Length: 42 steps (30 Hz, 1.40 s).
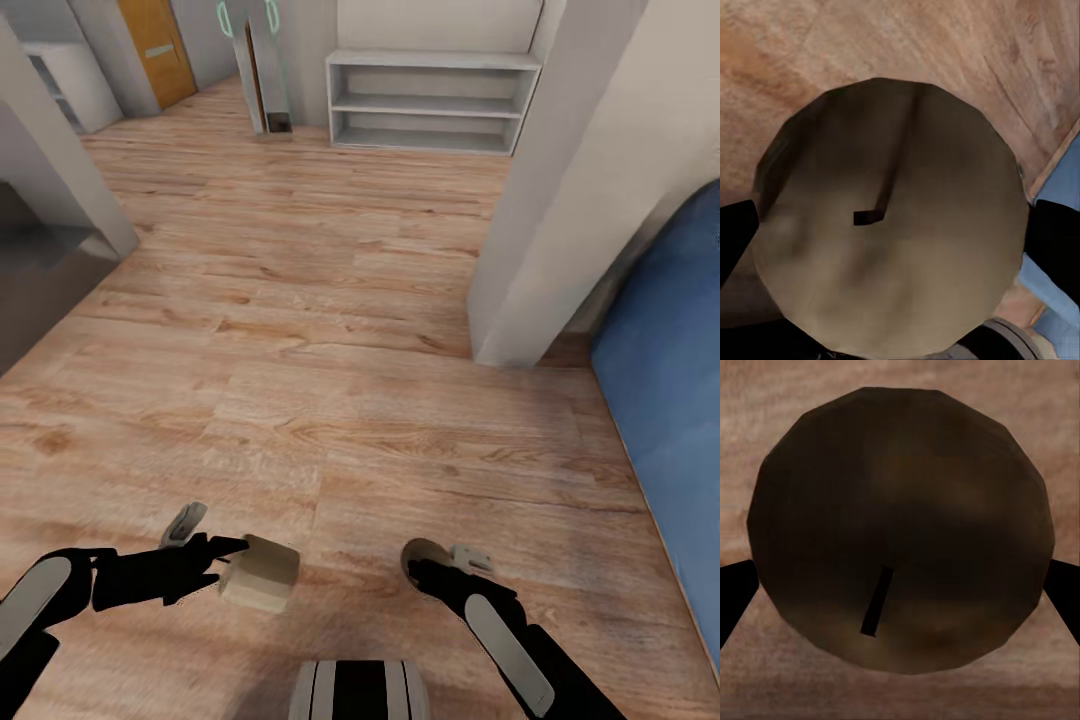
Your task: Place each of the two pumpkins and all three candles from the living room inside a cabinet in the living room (use any cabinet), then make sure every cabinet is closed, and position the cauldron so it is next to a table in the living room.
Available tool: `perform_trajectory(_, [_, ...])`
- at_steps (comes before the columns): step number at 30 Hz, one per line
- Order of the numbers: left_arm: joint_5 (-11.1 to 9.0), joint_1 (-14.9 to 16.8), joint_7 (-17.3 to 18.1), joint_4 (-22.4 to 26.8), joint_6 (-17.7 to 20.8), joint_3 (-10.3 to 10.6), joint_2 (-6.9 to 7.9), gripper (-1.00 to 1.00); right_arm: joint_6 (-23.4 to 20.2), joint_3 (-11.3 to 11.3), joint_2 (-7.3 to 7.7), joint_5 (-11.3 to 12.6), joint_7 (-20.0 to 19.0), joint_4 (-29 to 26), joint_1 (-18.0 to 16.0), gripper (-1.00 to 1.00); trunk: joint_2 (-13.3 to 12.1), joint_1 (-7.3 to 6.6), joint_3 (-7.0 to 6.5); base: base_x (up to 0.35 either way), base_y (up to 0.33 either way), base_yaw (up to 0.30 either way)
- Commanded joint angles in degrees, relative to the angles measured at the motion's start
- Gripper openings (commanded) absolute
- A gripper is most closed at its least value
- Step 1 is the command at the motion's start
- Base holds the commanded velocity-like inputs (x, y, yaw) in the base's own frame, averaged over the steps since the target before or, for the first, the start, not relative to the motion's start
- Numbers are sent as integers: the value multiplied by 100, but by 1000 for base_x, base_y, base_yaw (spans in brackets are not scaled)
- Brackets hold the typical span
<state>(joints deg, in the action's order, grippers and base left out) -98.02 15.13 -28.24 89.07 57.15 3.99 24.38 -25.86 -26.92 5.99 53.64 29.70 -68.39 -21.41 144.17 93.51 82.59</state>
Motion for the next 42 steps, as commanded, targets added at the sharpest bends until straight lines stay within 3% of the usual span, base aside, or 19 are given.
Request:
perform_trajectory(1, [68, 4, -58, 9, -21, -6, 1, -100, -73, -13, 7, 42, 54, -111, -47, -100, 0, -3, -18, 0, 0, 0])
perform_trajectory(4, [476, 13, -70, 11, -33, -68, 7, -100, -384, -8, 5, 43, 71, -446, -190, -100, -4, -11, -85, 0, 0, 0])
perform_trajectory(9, [1452, 23, -70, 18, -37, -368, 7, -100, -641, -4, 1, 51, 89, -969, -268, -100, -11, -24, -196, 0, 0, 0])
perform_trajectory(12, [1713, 25, -75, 27, -37, -530, 6, -100, -640, 9, 7, 64, 46, -1008, -280, -100, -15, -31, -262, 0, 0, 0])
perform_trajectory(28, [1768, 30, -85, 31, -42, -557, 6, -100, -632, 12, 8, 120, 61, -1184, -303, -100, -36, -73, -617, 0, 0, 0])
perform_trajectory(36, [2024, 33, -85, 31, -46, -557, -3, -100, -631, 12, 0, 126, 72, -1185, -303, -100, -47, -93, -794, 0, 0, 0])
perform_trajectory(42, [2063, 34, -85, 31, -46, -557, -3, -100, -624, 12, 0, 128, 52, -1195, -302, -100, -55, -109, -916, 0, 0, 0])
